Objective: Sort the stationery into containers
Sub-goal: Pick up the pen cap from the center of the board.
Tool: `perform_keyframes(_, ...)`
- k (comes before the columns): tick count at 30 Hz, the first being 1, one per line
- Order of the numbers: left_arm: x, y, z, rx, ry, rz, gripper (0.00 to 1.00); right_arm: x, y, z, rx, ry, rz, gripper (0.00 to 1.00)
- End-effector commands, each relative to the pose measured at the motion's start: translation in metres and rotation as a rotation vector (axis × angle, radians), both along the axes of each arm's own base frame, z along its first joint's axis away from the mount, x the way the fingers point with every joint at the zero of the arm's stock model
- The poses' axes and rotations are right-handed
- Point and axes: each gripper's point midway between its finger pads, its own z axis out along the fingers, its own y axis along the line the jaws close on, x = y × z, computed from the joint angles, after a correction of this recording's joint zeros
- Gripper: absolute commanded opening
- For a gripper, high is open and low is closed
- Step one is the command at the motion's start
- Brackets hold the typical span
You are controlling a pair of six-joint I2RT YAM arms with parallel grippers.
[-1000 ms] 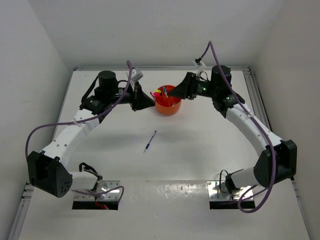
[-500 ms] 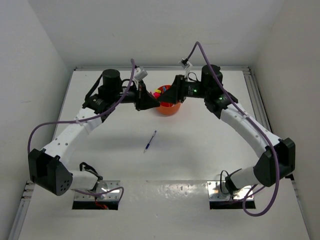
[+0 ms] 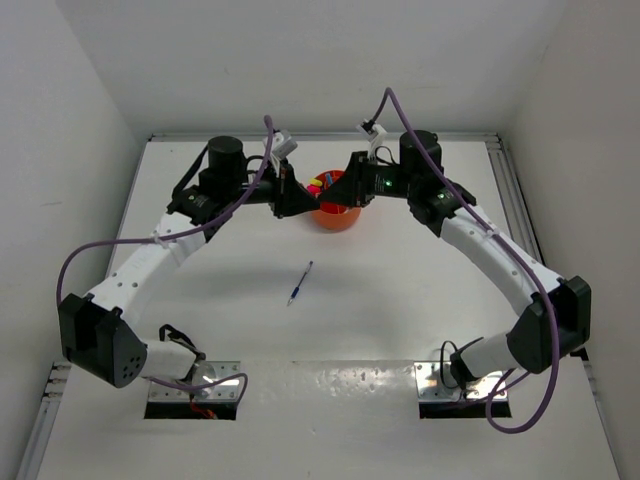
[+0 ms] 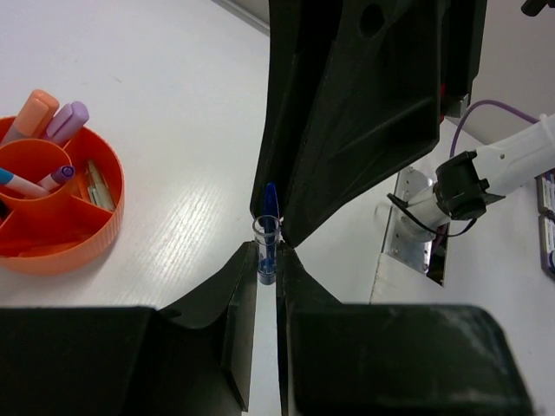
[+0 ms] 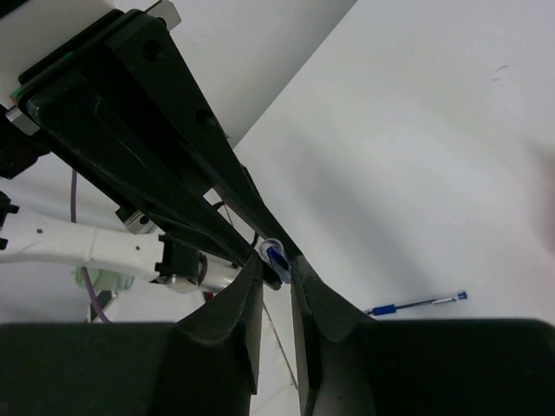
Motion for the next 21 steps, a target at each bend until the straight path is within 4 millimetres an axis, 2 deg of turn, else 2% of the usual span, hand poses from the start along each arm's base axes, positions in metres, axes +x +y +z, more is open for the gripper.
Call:
perform_keyframes(1, -0.010, -0.007, 0.025, -0.032, -0.065, -0.051, 0.00, 0.009, 0.004, 0.022, 0.025, -0.079, -0.015, 0.19)
perform_keyframes(4, -0.012, -0.008, 0.025, -0.033, -0.064, -0.062, 0.00, 0.007, 0.005, 0.023, 0.035, -0.076, 0.003, 0.29)
perform_keyframes(7, -0.013, -0.009, 0.024, -0.032, -0.062, -0.065, 0.00, 0.007, 0.006, 0.024, 0.045, -0.060, -0.001, 0.34)
perform_keyframes(9, -0.012, -0.009, 0.023, -0.029, -0.059, -0.063, 0.00, 0.008, 0.006, 0.024, 0.047, -0.057, -0.003, 0.31)
perform_keyframes(14, -0.013, -0.010, 0.023, -0.027, -0.064, -0.066, 0.00, 0.012, 0.006, 0.029, 0.060, -0.073, -0.009, 0.13)
perform_keyframes(16, -0.011, -0.010, 0.023, -0.024, -0.065, -0.056, 0.15, 0.011, 0.006, 0.031, 0.064, -0.080, -0.007, 0.08)
perform_keyframes(17, -0.011, -0.009, 0.024, -0.023, -0.068, -0.052, 0.34, 0.010, 0.006, 0.031, 0.063, -0.083, -0.007, 0.03)
perform_keyframes(18, -0.009, -0.008, 0.023, -0.015, -0.064, -0.037, 0.45, 0.012, 0.005, 0.029, 0.060, -0.079, -0.011, 0.01)
perform_keyframes(19, -0.008, -0.007, 0.022, -0.011, -0.062, -0.032, 0.65, 0.011, 0.004, 0.031, 0.065, -0.080, -0.012, 0.00)
perform_keyframes(21, -0.001, 0.001, 0.023, -0.020, -0.034, 0.014, 0.90, 0.015, 0.001, 0.032, 0.073, -0.083, -0.025, 0.00)
